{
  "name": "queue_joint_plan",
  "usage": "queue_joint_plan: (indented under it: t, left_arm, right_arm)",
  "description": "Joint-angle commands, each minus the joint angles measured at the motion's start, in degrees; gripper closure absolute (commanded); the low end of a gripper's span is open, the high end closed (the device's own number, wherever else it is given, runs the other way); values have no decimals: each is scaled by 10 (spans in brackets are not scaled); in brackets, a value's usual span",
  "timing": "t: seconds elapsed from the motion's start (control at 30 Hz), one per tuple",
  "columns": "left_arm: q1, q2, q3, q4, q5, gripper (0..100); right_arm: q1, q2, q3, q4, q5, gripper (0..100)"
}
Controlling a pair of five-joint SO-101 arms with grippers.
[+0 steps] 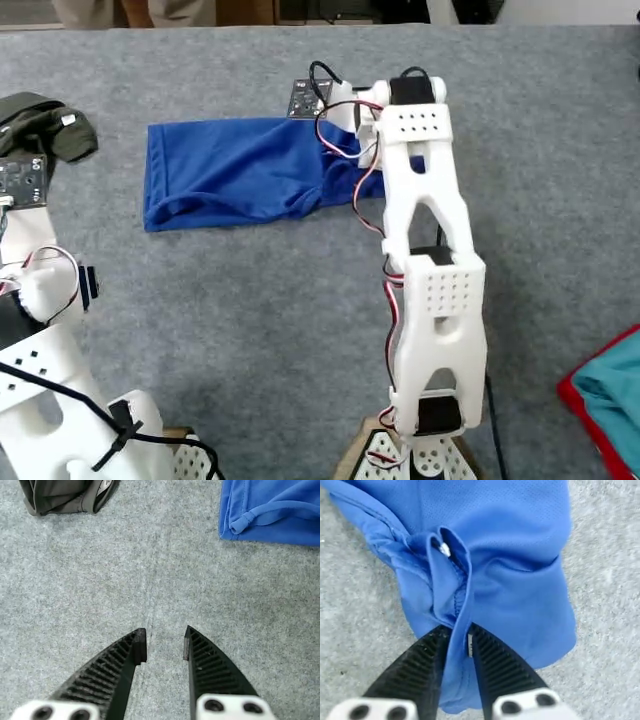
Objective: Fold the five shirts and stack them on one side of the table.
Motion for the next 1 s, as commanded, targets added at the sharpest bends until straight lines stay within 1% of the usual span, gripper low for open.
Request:
queue_joint_plan:
  t: [0.0, 0.07, 0.13, 0.3, 0.47, 0.53, 0.6, 0.67, 0.73, 0.83, 0.97]
  left_arm:
    - [-4, 1, -28, 4, -4, 860]
    - [-4, 1, -27, 4, -4, 860]
    - [-4, 1, -27, 4, -4, 860]
    - [-4, 1, -27, 11, -4, 860]
    - [-1, 1, -27, 35, -4, 860]
    - [-2, 1, -27, 34, -2, 860]
    - [0, 2, -27, 26, 2, 860]
    - [0, 8, -18, -13, 33, 860]
    - [0, 40, -19, -49, 75, 860]
    - [11, 153, -81, -48, 112, 847]
    - [36, 350, -257, 11, 123, 846]
  right_arm:
    - [-10, 2, -76, 31, 9, 843]
    - [-10, 3, -96, 45, 9, 790]
    - [-9, 3, -114, 53, 9, 765]
    - [-8, 2, -148, 81, 6, 766]
    - [-10, 1, -189, 157, 6, 767]
    - [0, 0, -195, 156, -3, 767]
    - [7, -1, -191, 156, -7, 768]
    - [15, -10, -189, 157, -27, 768]
    - [20, -25, -177, 157, -67, 768]
    - [31, -68, -124, 157, -139, 768]
    - [49, -153, -2, 157, -206, 768]
